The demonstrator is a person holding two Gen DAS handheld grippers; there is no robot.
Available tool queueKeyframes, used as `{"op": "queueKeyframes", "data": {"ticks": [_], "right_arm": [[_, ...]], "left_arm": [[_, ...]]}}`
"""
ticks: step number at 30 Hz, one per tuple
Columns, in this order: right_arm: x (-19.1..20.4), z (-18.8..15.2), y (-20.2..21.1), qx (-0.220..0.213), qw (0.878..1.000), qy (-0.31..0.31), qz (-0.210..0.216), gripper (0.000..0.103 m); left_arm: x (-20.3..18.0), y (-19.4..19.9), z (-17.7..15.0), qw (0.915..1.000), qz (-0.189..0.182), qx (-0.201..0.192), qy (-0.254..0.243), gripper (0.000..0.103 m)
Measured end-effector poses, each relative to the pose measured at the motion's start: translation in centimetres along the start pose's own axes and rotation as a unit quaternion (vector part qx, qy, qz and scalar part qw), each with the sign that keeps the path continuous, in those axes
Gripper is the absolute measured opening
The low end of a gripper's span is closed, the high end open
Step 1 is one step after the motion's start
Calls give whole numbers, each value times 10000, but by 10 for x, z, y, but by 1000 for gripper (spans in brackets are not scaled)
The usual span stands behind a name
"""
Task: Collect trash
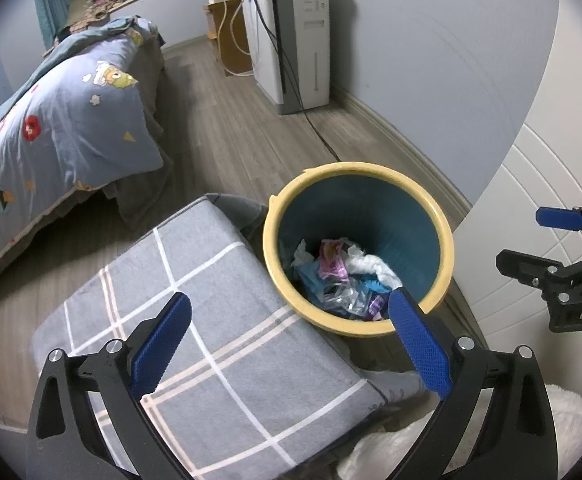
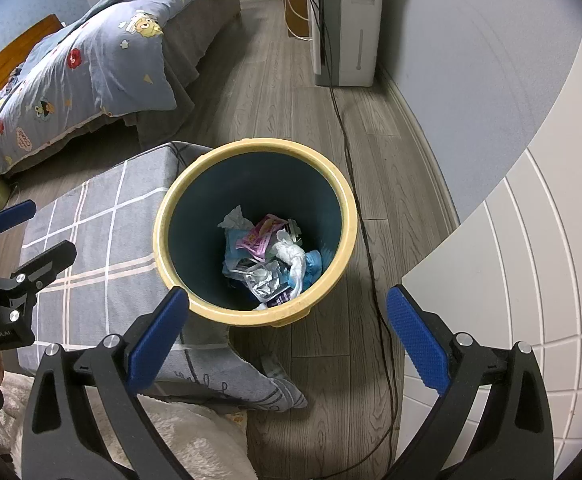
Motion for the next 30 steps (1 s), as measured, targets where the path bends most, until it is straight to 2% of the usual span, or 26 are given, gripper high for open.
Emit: {"op": "queueKeyframes", "data": {"ticks": [23, 30], "right_arm": [[-4, -3, 0, 6, 10000, -84, -14, 97], [-5, 1, 3, 9, 10000, -91, -24, 97]], "left_arm": [[4, -3, -5, 10000, -23, 41, -28, 98], [-4, 6, 0, 9997, -85, -136, -198, 98]]}}
Point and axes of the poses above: each gripper's, at about its wrist camera, not at the fingertips, and y roughly against the way its jaws point, x to its left, z to its top, the point moved 9 cm from there along -y, roughly the way its jaws point, and after that the axes turned 5 degrees about x, right-handed, at the moved point
